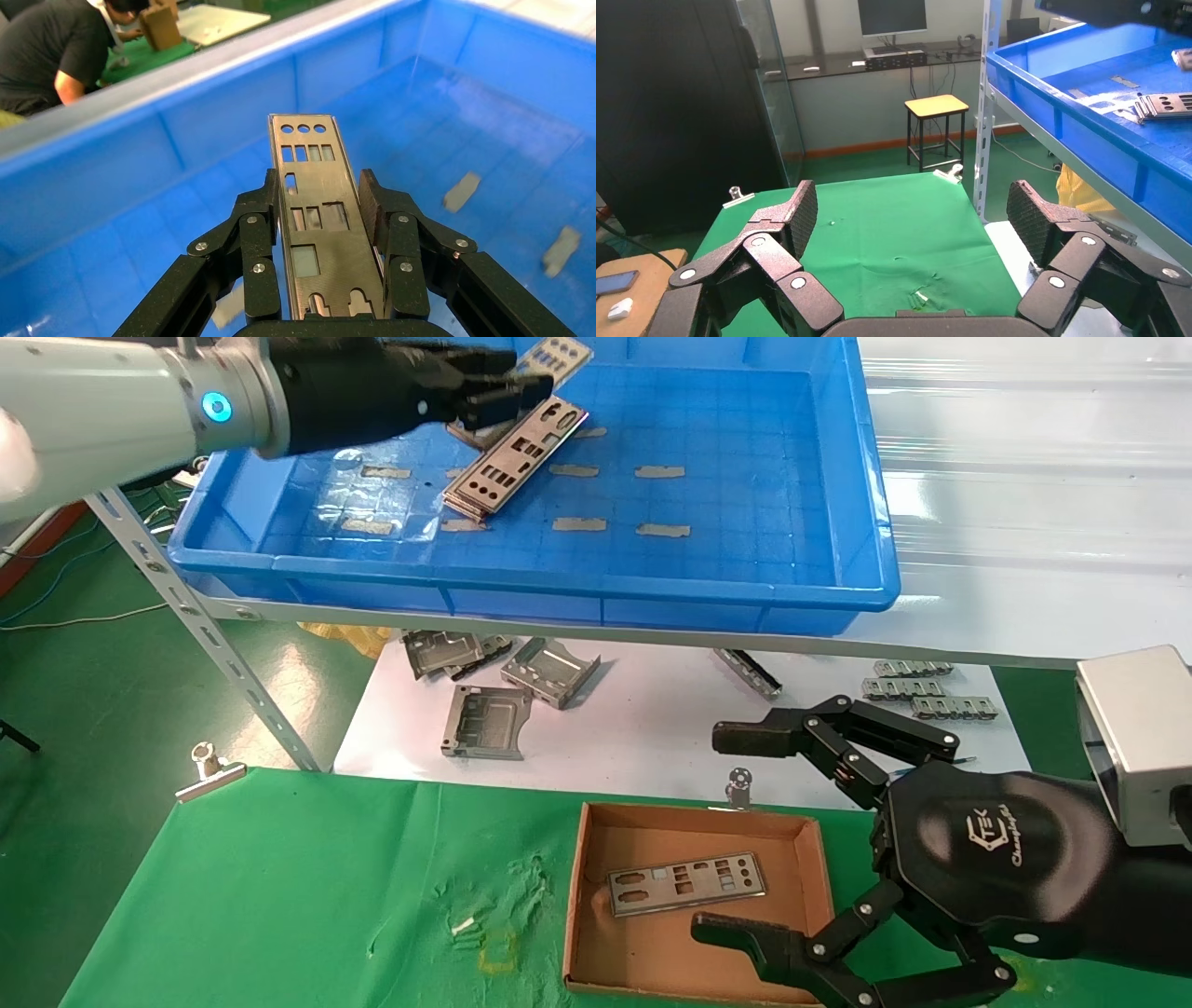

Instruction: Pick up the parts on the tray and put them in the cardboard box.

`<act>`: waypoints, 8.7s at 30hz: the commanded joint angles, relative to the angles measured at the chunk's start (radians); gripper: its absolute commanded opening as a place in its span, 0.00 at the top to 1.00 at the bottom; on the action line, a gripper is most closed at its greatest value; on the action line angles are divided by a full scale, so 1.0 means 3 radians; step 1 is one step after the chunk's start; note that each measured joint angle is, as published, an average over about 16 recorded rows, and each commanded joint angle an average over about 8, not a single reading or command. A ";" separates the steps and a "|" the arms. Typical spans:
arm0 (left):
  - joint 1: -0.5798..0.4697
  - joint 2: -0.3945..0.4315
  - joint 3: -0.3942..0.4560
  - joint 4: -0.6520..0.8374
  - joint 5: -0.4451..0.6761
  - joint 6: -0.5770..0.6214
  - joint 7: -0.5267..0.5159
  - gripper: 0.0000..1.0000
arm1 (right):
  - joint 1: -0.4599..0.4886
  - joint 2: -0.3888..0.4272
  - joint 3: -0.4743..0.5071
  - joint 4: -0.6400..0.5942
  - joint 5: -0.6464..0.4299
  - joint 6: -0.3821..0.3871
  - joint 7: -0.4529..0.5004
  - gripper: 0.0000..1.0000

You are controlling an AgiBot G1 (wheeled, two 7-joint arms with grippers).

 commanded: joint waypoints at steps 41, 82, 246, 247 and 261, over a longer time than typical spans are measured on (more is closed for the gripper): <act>0.0505 -0.0713 0.0392 -0.1191 -0.0387 0.2025 0.0338 1.00 | 0.0000 0.0000 0.0000 0.0000 0.0000 0.0000 0.0000 0.00; 0.1464 0.0087 0.1515 -0.0879 -0.0733 0.1223 0.1745 1.00 | 0.0000 0.0000 -0.0001 0.0000 0.0001 0.0000 0.0000 0.00; 0.3158 -0.2341 -0.0868 -0.4103 -0.1845 0.1655 -0.0649 0.00 | -0.0001 0.0001 0.0000 -0.0002 0.0002 0.0002 -0.0001 0.00; 0.3157 -0.2340 -0.0868 -0.4102 -0.1845 0.1655 -0.0649 0.00 | -0.0001 0.0001 0.0000 -0.0002 0.0002 0.0002 -0.0001 0.00; 0.3155 -0.2337 -0.0865 -0.4099 -0.1845 0.1655 -0.0647 0.00 | -0.0001 0.0001 0.0000 -0.0002 0.0002 0.0002 -0.0001 0.00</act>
